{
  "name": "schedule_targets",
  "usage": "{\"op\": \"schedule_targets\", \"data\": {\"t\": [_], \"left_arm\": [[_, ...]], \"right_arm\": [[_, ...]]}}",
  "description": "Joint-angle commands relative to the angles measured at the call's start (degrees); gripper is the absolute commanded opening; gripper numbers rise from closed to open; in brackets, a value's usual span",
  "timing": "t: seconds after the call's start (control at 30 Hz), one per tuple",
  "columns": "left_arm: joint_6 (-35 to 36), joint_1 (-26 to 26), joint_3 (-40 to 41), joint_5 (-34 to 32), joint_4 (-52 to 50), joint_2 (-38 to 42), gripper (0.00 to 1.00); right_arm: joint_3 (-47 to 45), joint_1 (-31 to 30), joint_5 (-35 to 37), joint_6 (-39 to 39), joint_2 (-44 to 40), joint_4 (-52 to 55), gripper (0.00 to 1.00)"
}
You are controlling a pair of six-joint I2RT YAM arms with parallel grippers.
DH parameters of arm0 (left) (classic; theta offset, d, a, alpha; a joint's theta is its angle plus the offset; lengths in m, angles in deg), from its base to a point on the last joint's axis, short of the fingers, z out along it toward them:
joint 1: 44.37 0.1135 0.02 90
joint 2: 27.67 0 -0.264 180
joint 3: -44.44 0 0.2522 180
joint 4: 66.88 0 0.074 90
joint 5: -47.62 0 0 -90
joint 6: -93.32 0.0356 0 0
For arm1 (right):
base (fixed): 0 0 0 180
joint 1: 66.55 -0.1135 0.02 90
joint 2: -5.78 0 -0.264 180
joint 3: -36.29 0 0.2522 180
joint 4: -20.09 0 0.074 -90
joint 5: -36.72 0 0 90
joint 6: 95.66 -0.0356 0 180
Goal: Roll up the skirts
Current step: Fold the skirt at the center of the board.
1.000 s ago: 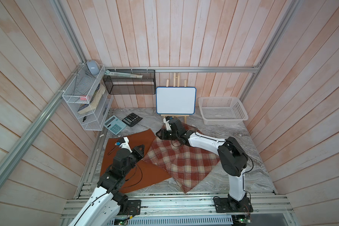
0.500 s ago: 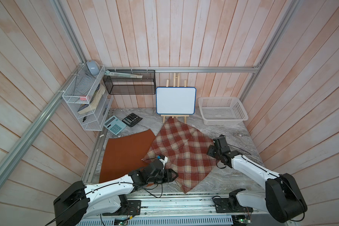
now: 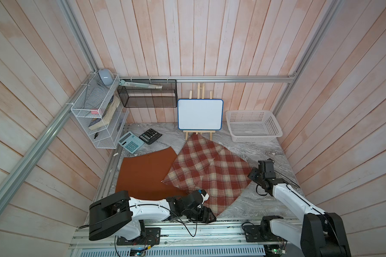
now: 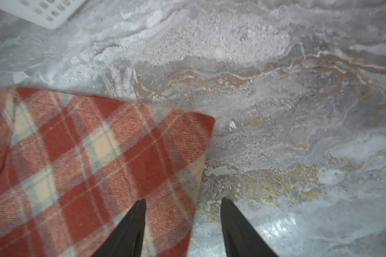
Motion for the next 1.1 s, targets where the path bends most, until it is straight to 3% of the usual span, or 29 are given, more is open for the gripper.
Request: {"op": "schedule_targets", "data": {"t": [0.0,0.1,0.37,0.53,0.83,0.97,1.07], "left_arm": [[2.65,-0.18,-3.07,-7.38,-4.12,0.21,0.60],[3.63,-0.09,-4.60,-12.14,-6.87,0.50,0.58],[0.40,0.48,-2.76,-10.35,-6.55,-1.88,0.50],[1.41,0.62,-3.23,-7.51,-2.83,-4.72,0.26],[3.76,0.62,-5.37,-6.89,-0.44,-6.41,0.22],[4.68,0.61,-6.12,-5.79,0.69,-7.32,0.01],[4.84,0.61,-5.91,-4.80,1.55,-7.56,0.00]], "right_arm": [[-0.99,0.28,-0.76,0.64,0.15,-1.27,0.59],[-0.99,0.47,-0.67,1.25,0.08,-1.71,0.59],[-0.52,0.94,-1.10,1.62,-0.57,-0.83,0.59],[-2.10,0.97,-1.31,1.09,-1.08,-1.96,0.57],[-2.38,5.66,-4.49,0.49,1.97,-5.83,0.57],[-0.65,7.05,-7.53,0.74,5.75,-8.34,0.56],[0.26,8.94,-10.67,1.98,9.75,-10.27,0.52]]}}
